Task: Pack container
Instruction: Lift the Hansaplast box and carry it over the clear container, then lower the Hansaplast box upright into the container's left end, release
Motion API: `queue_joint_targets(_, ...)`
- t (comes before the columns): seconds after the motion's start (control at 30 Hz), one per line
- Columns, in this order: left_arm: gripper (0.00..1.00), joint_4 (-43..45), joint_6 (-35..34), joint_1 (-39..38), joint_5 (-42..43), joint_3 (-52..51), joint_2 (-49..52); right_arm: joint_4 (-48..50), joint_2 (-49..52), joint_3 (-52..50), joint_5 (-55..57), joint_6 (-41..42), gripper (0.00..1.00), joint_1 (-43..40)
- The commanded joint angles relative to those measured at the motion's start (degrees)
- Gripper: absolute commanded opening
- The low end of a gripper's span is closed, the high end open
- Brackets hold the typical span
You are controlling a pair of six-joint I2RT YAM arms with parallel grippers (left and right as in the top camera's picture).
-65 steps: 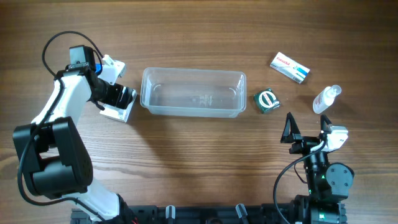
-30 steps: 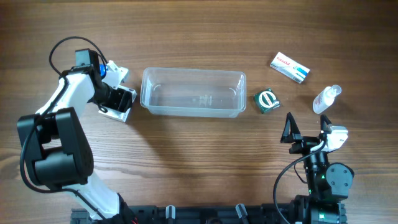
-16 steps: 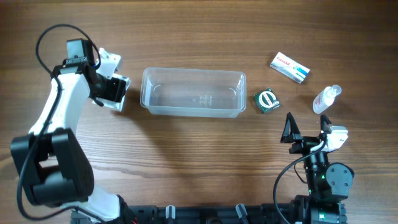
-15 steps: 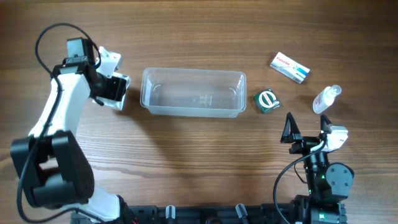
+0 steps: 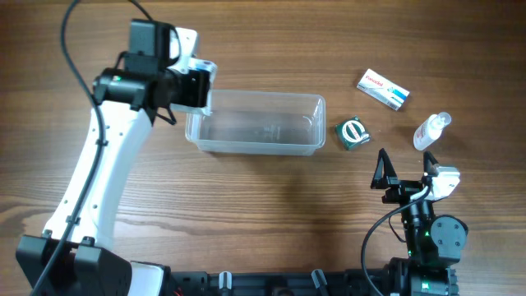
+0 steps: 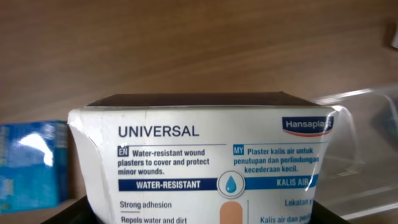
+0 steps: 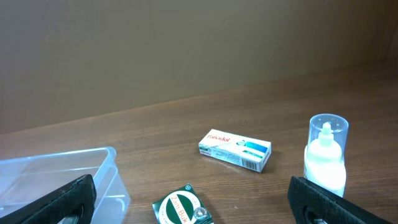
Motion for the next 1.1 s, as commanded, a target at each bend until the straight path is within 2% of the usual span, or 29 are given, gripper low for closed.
queue_joint_targets(0.0, 0.70, -2.19, -9.01, -3.17, 0.22, 0.63, 0.94, 0.15, 0.07, -0.28, 0.33, -0.59, 1.00, 0.17)
queue_joint_targets(0.37, 0.70, -2.75, -11.21, -7.45, -1.09, 0.48, 9.38, 0.15, 0.07, -0.28, 0.33, -0.57, 1.00, 0.17)
queue_joint_targets(1.07, 0.70, -2.29, -12.48, -7.48, -5.51, 0.46, 19.21, 0.15, 0.07, -0.28, 0.33, -0.57, 1.00, 0.17)
